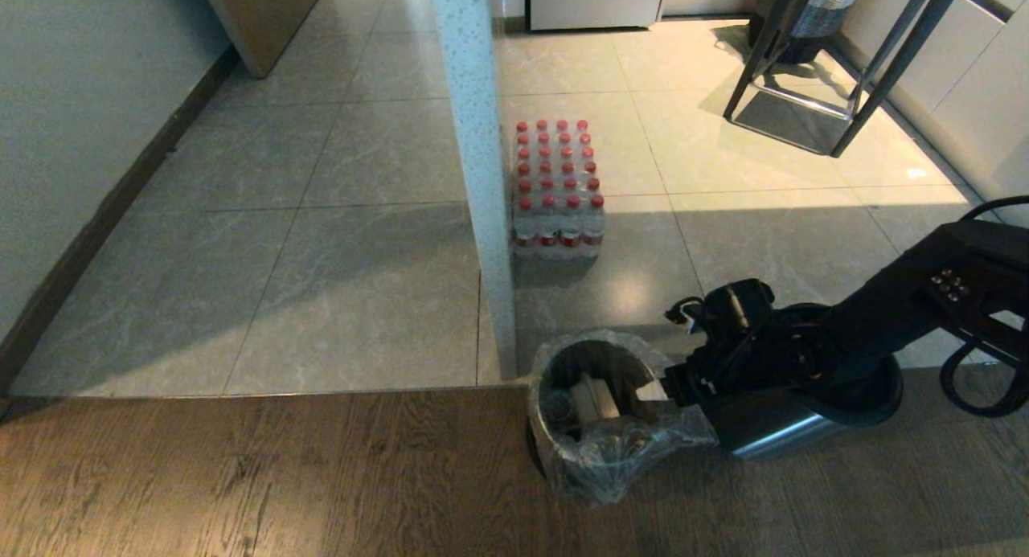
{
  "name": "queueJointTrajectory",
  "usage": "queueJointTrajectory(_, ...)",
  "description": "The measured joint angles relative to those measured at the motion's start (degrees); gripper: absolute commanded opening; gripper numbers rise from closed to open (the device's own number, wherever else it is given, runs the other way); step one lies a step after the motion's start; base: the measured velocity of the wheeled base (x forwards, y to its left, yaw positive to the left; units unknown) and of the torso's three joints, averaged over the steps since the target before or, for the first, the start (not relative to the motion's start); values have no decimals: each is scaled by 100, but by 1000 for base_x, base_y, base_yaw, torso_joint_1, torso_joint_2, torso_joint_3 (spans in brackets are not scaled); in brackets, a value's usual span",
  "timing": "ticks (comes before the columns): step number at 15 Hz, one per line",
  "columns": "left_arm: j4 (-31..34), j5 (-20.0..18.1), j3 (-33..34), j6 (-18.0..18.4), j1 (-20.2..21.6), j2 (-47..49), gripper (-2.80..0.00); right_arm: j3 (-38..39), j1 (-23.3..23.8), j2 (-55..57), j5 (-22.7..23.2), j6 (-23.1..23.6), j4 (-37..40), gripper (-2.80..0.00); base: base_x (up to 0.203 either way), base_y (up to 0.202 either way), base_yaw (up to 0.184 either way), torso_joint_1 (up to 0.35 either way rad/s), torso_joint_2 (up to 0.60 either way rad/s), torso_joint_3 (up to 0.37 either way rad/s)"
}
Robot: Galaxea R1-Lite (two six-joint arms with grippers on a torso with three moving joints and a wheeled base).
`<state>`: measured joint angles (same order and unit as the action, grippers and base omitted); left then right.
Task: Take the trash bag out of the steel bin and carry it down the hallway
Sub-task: Pick up the trash bag
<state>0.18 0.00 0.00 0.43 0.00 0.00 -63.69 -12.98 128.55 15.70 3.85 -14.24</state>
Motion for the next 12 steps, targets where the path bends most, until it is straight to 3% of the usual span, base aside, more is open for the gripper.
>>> queueJointTrajectory(12, 0, 0, 0, 1, 0, 0, -280, -23, -79, -135, -173, -11, -162, -280, 0, 0, 0, 0, 0, 0)
